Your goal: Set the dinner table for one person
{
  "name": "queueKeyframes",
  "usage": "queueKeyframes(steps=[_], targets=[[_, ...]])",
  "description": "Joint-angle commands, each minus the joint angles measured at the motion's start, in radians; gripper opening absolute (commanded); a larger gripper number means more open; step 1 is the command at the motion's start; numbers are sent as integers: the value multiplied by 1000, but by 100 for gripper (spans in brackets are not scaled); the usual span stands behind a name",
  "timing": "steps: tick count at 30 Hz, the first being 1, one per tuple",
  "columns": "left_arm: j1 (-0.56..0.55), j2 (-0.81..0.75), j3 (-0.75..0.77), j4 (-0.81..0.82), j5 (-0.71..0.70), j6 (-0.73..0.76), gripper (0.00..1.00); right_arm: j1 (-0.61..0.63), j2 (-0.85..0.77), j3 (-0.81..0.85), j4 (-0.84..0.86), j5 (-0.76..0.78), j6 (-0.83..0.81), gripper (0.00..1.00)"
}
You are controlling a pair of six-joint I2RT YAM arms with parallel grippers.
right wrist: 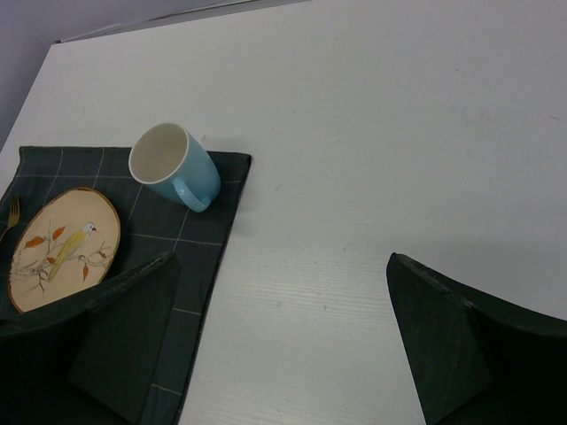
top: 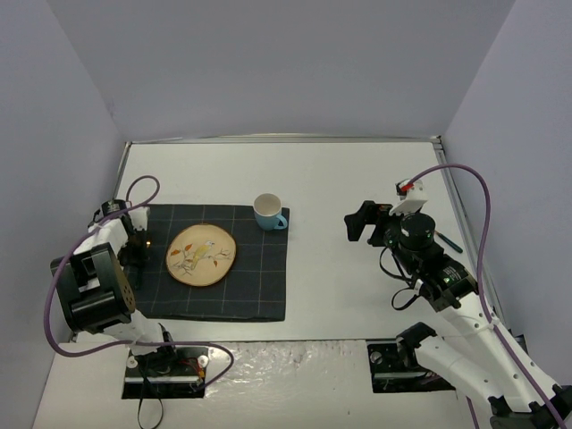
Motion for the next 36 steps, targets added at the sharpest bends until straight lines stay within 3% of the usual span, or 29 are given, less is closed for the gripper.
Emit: queueKeyframes(steps=[1,13,24,31,36], targets=[[-2,18,61,-21,-43,11,11,9,9,10,66,26,-15,100],[-1,66,89,-41,-98,20,44,8,11,4,66,25,-15,100],[-19,-65,220,-93,-141,-25,76,6,22,12,66,24,-11,100],[-170,-275,336,-179,-316,-171,82,-11,105,46,33,75,9,100],[-333,-401,361,-182,-321,-243,91,-56,198,97,-44,156,52,100]])
